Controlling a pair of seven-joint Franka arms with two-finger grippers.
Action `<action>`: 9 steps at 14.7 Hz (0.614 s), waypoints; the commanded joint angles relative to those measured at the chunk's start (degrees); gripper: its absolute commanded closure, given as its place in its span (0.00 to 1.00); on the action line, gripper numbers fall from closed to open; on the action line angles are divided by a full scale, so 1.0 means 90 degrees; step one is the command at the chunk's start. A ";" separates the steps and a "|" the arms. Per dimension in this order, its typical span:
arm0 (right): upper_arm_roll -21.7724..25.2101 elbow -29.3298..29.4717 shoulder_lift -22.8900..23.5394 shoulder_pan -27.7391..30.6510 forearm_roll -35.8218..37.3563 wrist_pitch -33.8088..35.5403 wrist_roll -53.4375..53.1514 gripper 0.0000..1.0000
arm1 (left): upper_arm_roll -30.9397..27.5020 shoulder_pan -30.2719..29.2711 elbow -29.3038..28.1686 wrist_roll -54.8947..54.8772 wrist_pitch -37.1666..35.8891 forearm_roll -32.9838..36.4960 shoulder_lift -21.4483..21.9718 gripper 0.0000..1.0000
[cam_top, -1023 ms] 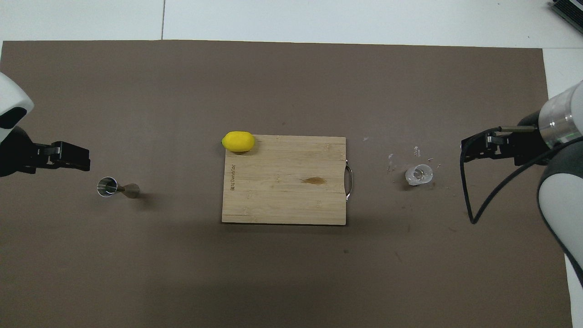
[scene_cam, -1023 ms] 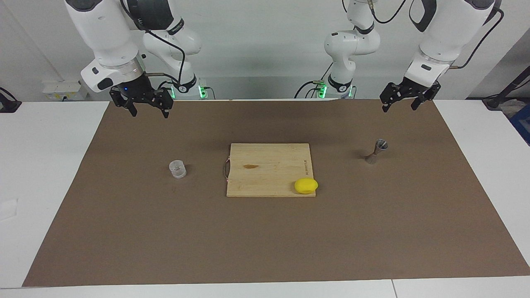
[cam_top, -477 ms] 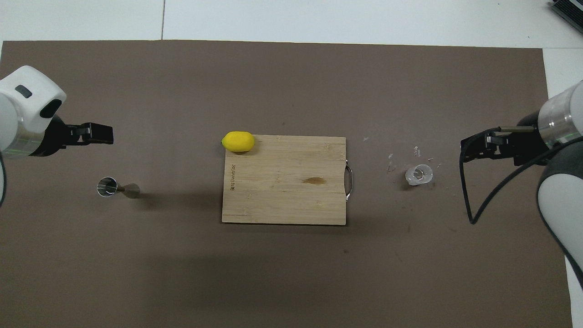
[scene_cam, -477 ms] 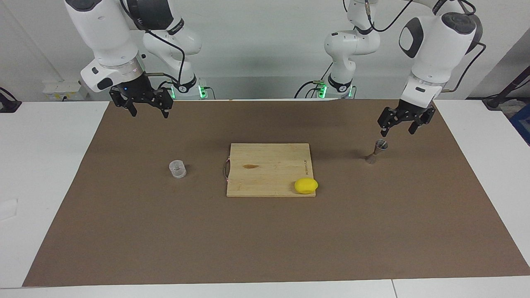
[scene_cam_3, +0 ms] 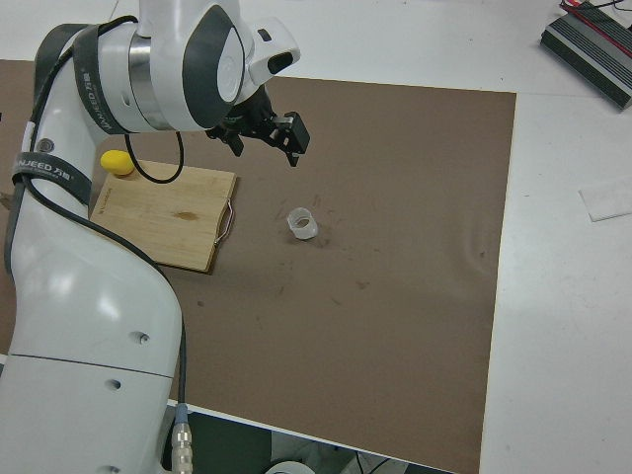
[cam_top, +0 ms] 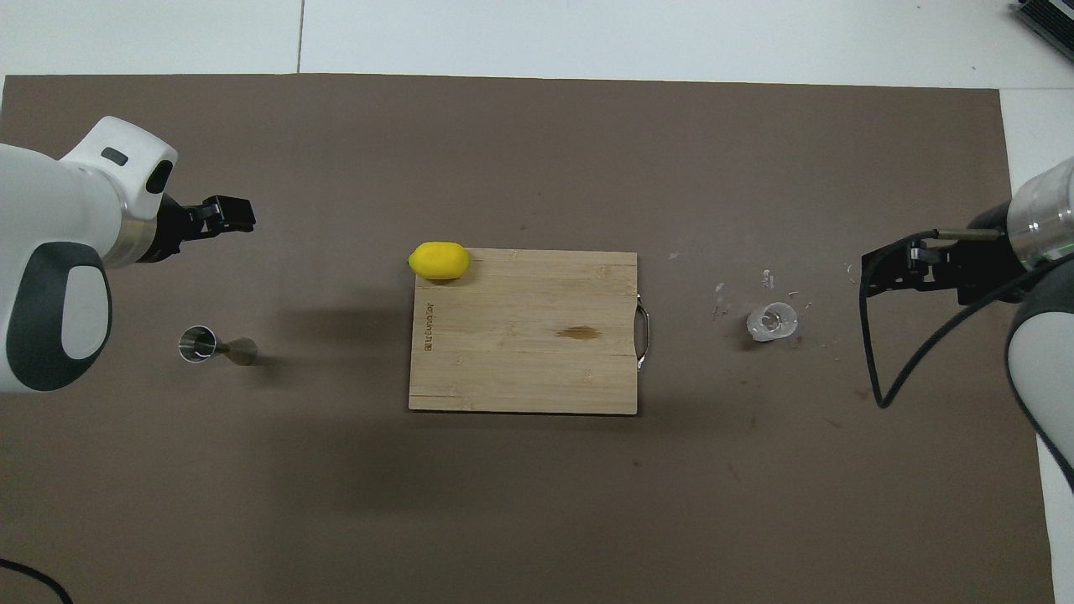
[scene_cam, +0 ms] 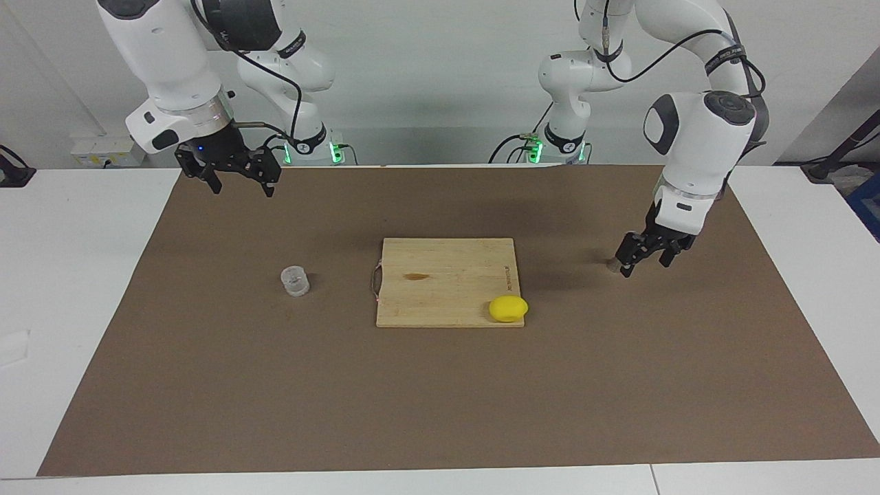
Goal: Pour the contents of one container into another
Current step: 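Move the left gripper toward the small metal cup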
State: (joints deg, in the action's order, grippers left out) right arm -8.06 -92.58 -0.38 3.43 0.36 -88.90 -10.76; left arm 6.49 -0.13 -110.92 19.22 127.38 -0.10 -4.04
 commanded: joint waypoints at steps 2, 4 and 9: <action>-0.0023 -0.0006 -0.0065 -0.0010 -0.0118 0.0064 0.0112 0.00 | -0.0067 0.0063 -0.0439 0.0160 0.0251 -0.0096 0.0244 0.00; -0.0062 0.0004 -0.0065 -0.0010 -0.0108 0.0034 0.0131 0.00 | -0.0057 0.0072 -0.0508 0.0150 0.0242 -0.0106 0.0264 0.00; -0.0072 0.0004 -0.0065 -0.0020 -0.0108 0.0034 0.0122 0.00 | -0.0057 0.0366 -0.0362 0.0354 -0.1089 -0.0203 0.0371 0.00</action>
State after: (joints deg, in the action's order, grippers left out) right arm -8.55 -92.58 -0.39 2.86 0.36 -88.90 -10.76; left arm 6.71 2.38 -113.04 21.50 119.17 -0.54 -2.82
